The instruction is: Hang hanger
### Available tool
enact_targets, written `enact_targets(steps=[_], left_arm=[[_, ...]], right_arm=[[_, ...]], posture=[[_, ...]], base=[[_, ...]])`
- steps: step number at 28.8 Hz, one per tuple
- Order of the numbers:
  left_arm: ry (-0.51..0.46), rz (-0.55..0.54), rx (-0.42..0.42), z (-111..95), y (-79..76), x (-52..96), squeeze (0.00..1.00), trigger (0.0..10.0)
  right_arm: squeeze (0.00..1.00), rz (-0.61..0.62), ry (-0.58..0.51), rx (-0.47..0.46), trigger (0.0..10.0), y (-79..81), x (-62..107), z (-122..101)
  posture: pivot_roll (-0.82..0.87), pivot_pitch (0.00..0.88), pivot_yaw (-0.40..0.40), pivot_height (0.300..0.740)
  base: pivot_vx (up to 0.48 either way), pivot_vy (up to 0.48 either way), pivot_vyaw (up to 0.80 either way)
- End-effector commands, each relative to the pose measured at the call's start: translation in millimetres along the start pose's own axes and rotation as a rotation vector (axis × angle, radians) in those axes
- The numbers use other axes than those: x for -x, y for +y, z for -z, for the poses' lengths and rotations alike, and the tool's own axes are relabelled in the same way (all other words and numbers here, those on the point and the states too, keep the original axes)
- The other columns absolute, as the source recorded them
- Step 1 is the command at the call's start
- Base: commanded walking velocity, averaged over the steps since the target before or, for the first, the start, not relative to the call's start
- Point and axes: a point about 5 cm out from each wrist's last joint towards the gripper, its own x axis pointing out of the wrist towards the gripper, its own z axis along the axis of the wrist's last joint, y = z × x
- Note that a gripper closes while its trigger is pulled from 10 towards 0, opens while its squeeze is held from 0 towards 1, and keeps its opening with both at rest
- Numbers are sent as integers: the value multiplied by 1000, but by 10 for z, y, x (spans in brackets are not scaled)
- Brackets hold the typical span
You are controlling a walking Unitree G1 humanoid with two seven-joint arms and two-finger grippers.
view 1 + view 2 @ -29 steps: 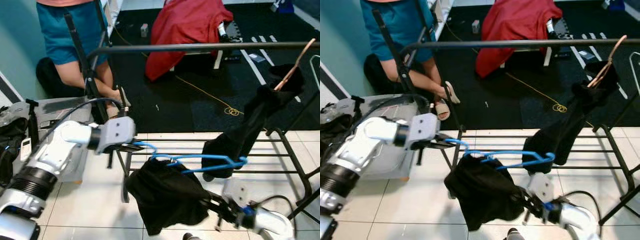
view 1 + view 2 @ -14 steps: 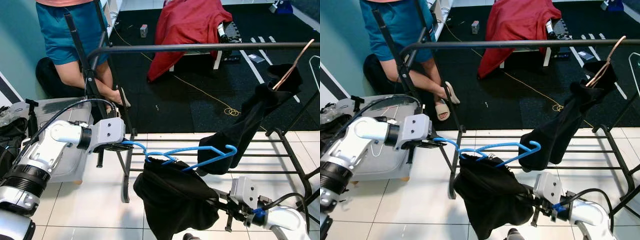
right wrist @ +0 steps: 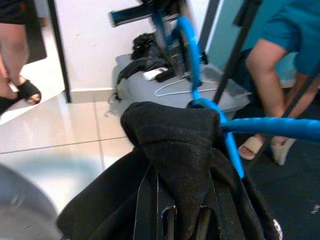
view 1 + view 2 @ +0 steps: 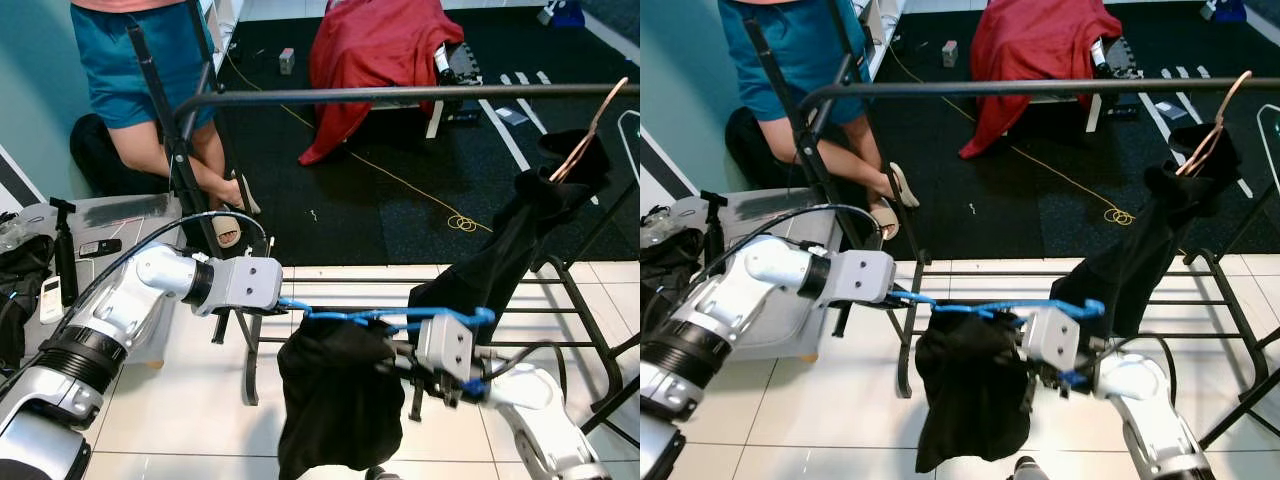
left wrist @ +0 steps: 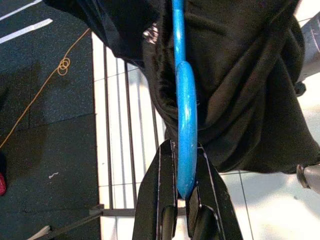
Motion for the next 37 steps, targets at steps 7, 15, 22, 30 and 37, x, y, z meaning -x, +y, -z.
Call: enact_targets(steps=[7, 15, 22, 30, 37], left_arm=[[40, 108, -99, -54, -86, -99, 0, 0], [-172, -215, 128, -77, 148, 71, 0, 0], [-429, -380, 222, -358, 431, 235, 0, 0], [-279, -302, 112, -286, 409, 344, 0, 0], [-167, -213, 39, -265, 351, 340, 0, 0]], right_arm=[[0, -78, -40, 20, 0, 93, -161, -53], [0, 54, -35, -70, 0, 106, -62, 92], [0, 143, -1, -161, 0, 208, -103, 390], [0, 163, -6, -166, 0, 208, -210, 417], [0, 199, -9, -189, 0, 227, -299, 470]], posture=[[-69, 158, 39, 740], [-71, 154, 36, 740], [-55, 154, 34, 740], [-58, 157, 37, 740], [-52, 153, 43, 740]], base=[[0, 0, 0], [0, 0, 0], [0, 0, 0], [0, 0, 0], [0, 0, 0]])
